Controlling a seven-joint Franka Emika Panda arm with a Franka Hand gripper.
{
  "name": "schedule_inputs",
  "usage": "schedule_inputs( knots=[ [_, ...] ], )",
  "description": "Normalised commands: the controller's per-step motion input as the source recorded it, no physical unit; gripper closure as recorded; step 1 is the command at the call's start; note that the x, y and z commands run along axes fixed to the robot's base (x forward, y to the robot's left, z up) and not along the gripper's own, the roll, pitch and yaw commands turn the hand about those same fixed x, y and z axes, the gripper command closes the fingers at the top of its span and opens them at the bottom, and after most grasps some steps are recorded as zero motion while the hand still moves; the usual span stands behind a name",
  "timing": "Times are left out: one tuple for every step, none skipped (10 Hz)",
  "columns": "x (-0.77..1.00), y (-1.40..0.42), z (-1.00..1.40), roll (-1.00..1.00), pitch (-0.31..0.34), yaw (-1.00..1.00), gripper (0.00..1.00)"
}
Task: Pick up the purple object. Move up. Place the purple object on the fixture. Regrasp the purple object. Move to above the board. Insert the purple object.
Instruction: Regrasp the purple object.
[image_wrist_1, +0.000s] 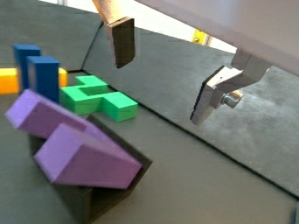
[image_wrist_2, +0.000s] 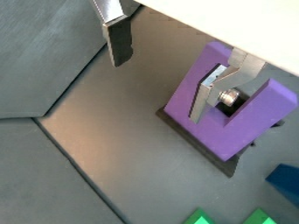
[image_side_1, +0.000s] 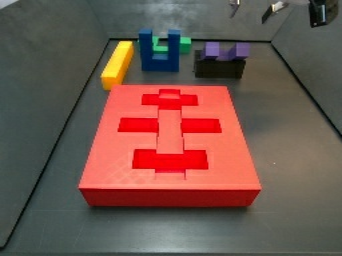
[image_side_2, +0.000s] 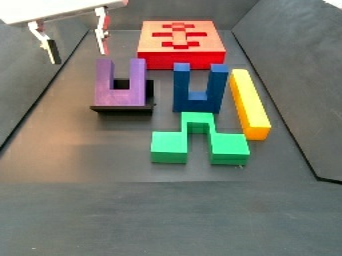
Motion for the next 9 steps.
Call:
schedule_inputs(
  knots=[
    [-0.13,-0.63,-0.07,0.26,-0.151,0.24,0.00],
    [-0.03,-0.56,-0.10,0.32,-0.129,0.19,0.00],
    [-0.09,-0.38,-0.17,0.32,-0.120,0.09,0.00],
    [-0.22,-0.39,-0.29,0.57,-0.200,0.00,0.00],
    [-0.23,-0.49,-0.27,0.80,-0.214,0.00,0.00],
    [-0.23,-0.52,-0.19,0.81,-0.160,0.00,0.00],
    [-0.18,-0.32,-0.13,0.51,-0.091,0.05,0.00],
    [0.00,-0.09,-0.05,0.19,0.000,0.09,0.00],
    [0.00,0.00,0.00,0.01,0.000,0.00,0.00]
  ],
)
